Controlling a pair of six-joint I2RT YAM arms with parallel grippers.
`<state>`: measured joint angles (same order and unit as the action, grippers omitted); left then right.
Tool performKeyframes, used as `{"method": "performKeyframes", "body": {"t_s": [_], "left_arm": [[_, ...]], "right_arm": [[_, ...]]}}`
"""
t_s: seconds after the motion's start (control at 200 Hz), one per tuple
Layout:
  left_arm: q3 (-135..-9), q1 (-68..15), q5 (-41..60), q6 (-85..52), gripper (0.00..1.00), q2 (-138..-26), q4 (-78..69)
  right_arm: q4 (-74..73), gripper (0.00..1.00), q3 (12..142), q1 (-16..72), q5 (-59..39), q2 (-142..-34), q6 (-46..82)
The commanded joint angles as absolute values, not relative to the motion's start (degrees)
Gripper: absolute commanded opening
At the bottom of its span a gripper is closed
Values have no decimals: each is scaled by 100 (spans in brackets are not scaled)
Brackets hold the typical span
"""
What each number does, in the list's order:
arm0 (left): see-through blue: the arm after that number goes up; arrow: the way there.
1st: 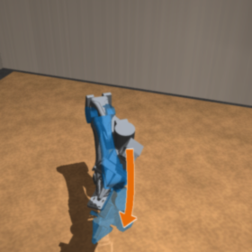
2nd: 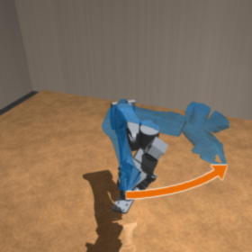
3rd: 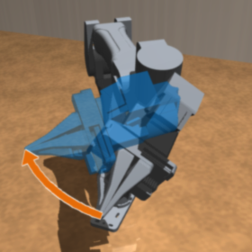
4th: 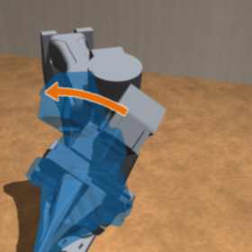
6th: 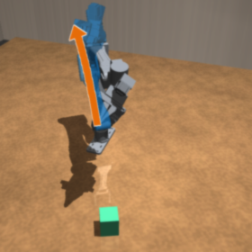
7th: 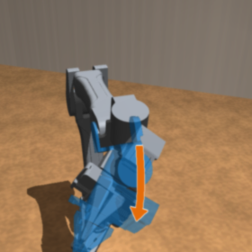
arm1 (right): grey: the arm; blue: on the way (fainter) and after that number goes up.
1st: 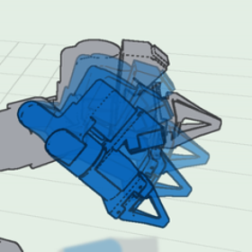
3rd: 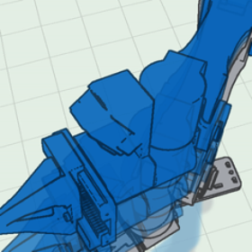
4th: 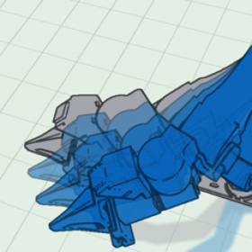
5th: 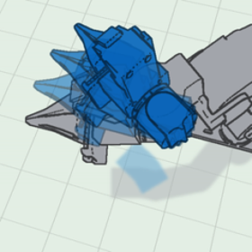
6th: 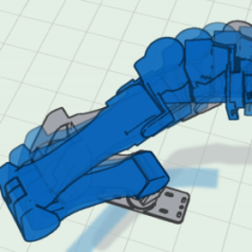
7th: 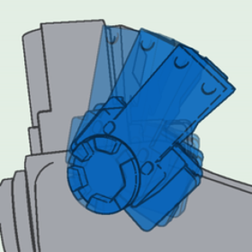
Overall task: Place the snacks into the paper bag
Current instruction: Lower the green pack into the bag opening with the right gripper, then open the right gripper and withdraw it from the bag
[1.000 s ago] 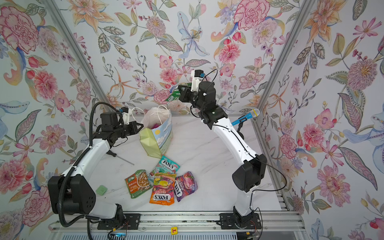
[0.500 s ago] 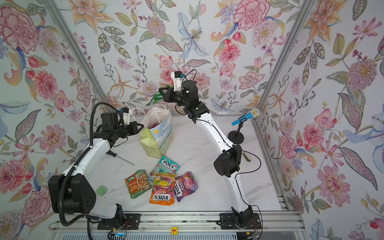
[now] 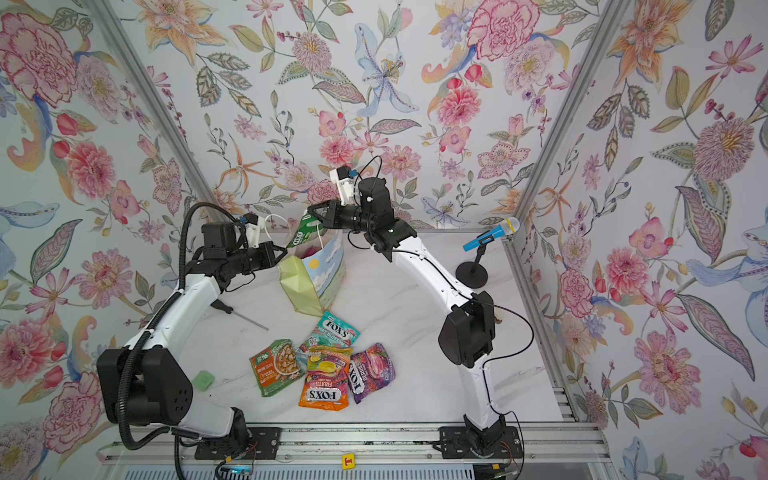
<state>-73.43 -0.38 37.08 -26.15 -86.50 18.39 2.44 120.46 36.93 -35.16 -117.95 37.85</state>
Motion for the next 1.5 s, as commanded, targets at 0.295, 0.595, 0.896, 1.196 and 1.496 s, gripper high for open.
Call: {"method": "performKeyframes", "body": {"t_s": [0.295, 0.595, 0.896, 1.196, 1.496], "left_arm": [[-7561, -44, 3517, -2471, 0, -8804, 2268], [-7674, -43, 3516, -2495, 0, -8782, 2338], [-7628, -41, 3535, -2488, 0, -8745, 2294], [-7588, -42, 3541, -2505, 0, -8698, 2265], [-7584, -37, 3542, -2519, 0, -8656, 2277]], "right_arm": [[-739, 0, 11243, 3833, -4148, -11180, 4414], [-1296, 0, 10722, 3841, -4377, -11150, 5060], [-1807, 0, 10203, 3748, -4441, -11074, 5716], [-1395, 0, 10034, 3451, -4008, -11044, 5774], [-1008, 35, 10509, 3229, -3983, -11312, 5642]]}}
